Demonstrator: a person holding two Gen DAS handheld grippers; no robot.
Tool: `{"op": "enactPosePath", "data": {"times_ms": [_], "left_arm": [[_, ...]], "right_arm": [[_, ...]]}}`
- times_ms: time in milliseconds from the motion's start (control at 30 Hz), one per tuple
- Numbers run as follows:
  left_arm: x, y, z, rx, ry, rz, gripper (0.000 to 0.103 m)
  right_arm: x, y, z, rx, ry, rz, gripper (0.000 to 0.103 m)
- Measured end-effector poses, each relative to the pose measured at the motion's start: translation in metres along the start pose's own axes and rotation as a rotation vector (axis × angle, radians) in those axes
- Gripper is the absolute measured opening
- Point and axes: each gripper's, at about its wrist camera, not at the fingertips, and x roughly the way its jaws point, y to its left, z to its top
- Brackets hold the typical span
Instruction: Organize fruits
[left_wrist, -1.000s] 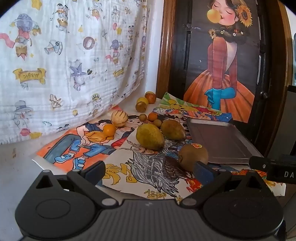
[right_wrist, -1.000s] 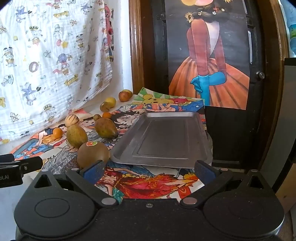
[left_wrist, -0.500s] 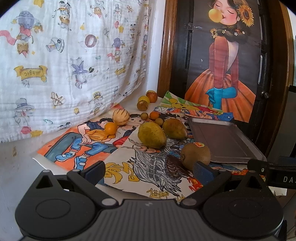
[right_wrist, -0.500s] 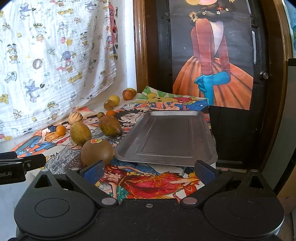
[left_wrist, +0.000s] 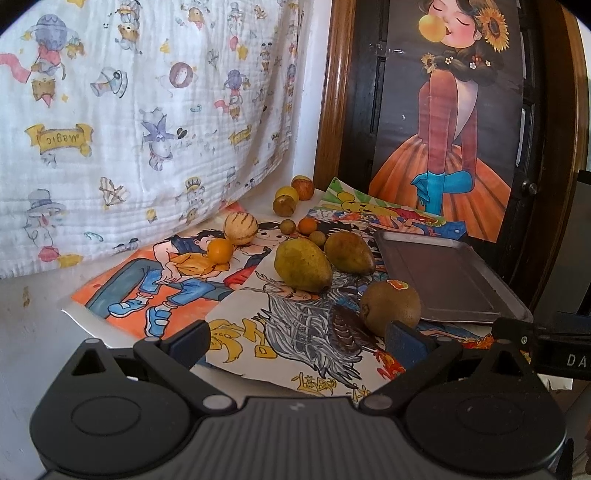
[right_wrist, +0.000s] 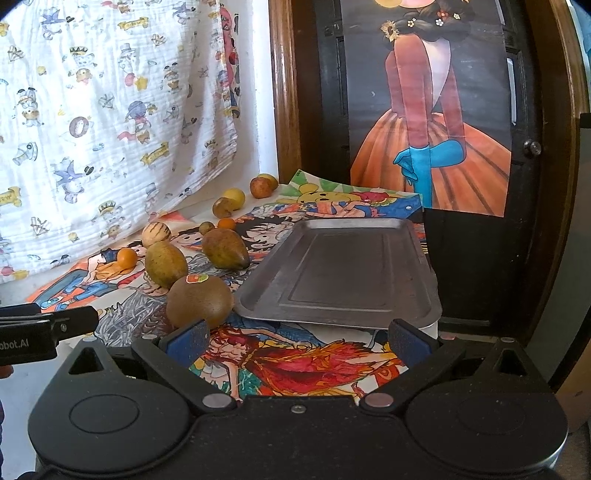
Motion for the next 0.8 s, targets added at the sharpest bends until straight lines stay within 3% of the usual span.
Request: {"op": "enactPosePath", "data": {"times_ms": [500,800], "left_arm": [[0.011,0.005,0.000,-0.039,0.043,-0.010,0.103],[0.019,0.008,0.009,-0.031,0.061,0.007,0.103]], "right_arm": [[0.005,-0.003,0.000,-0.085,-0.117,0.060,0.103],[0.020,-0.014,0.031,-0.146,-0.122,0.212,0.103]]}}
